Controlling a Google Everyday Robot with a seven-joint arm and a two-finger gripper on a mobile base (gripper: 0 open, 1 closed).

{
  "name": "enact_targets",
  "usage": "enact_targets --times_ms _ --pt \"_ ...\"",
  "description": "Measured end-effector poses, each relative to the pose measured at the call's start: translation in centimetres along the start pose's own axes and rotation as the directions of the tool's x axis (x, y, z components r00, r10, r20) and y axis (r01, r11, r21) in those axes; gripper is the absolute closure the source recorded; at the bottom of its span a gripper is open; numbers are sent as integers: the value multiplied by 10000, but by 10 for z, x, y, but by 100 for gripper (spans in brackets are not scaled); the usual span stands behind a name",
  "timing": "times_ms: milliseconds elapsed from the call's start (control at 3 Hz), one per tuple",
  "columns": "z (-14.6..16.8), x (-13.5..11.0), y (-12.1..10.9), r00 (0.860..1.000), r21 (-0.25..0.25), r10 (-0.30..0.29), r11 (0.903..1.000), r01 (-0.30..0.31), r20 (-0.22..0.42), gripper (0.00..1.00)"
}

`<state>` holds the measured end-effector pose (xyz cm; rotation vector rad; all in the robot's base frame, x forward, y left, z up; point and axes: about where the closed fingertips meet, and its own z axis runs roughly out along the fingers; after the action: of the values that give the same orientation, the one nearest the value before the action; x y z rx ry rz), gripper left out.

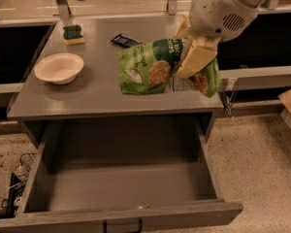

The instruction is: Place green rice chip bag into top drawer

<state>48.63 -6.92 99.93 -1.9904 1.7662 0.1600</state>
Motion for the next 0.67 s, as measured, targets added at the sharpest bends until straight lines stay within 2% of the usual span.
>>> enact_targets --times_ms 333,667 --pt "9 1 22 9996 50 -273 9996 273 21 100" --pt "28 10 31 9997 -44 -249 9997 249 -37 100"
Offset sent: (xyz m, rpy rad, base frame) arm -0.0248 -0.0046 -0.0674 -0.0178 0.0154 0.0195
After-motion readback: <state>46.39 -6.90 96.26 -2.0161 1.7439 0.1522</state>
